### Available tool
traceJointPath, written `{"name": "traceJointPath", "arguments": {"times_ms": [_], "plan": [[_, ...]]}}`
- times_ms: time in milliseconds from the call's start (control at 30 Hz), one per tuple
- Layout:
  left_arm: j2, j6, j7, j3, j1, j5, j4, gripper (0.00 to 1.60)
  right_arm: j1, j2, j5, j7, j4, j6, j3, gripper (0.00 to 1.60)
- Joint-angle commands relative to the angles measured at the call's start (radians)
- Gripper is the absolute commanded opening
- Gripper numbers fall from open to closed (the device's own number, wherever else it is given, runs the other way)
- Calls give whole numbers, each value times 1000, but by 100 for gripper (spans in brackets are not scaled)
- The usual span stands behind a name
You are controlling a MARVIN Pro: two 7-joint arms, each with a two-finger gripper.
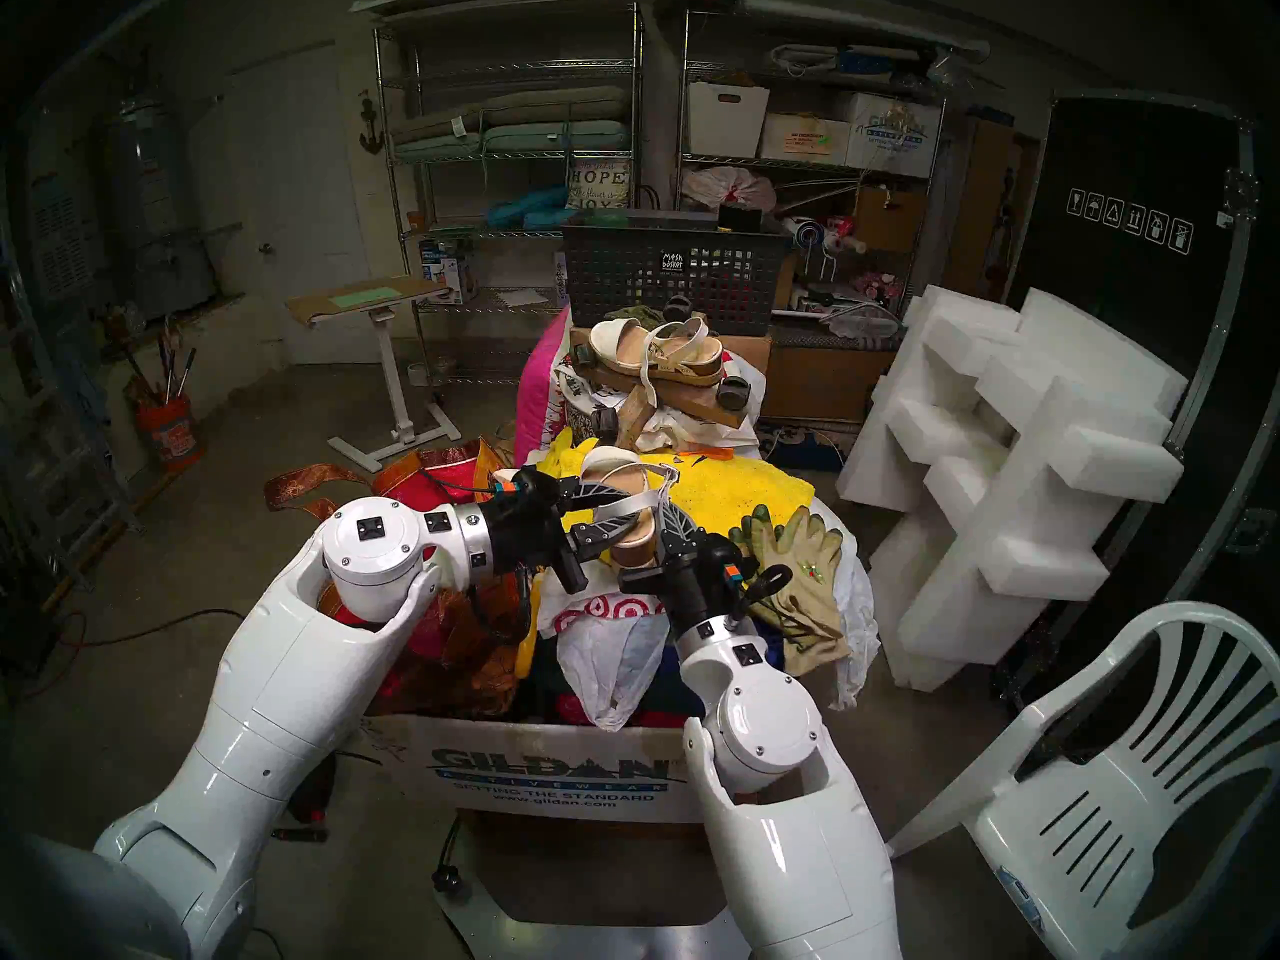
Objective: Unbuckle a shoe
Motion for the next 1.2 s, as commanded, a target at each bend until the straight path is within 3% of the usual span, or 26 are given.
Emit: {"name": "traceJointPath", "arguments": {"times_ms": [0,300,567,767,1167], "plan": [[30,27,-9,-29,14,-11,-69,159,13,-5,11,3,-16,-1,4,0],[61,67,-30,-78,62,-44,-163,160,12,1,16,2,-22,1,15,0],[41,103,-45,-101,-11,-63,-170,160,0,3,17,9,-21,-4,16,0],[-3,129,-50,-80,-106,-42,-88,160,-19,2,16,17,-32,-7,9,0],[-80,134,-72,-53,-208,21,54,160,-33,3,13,23,-39,-8,10,0]]}}
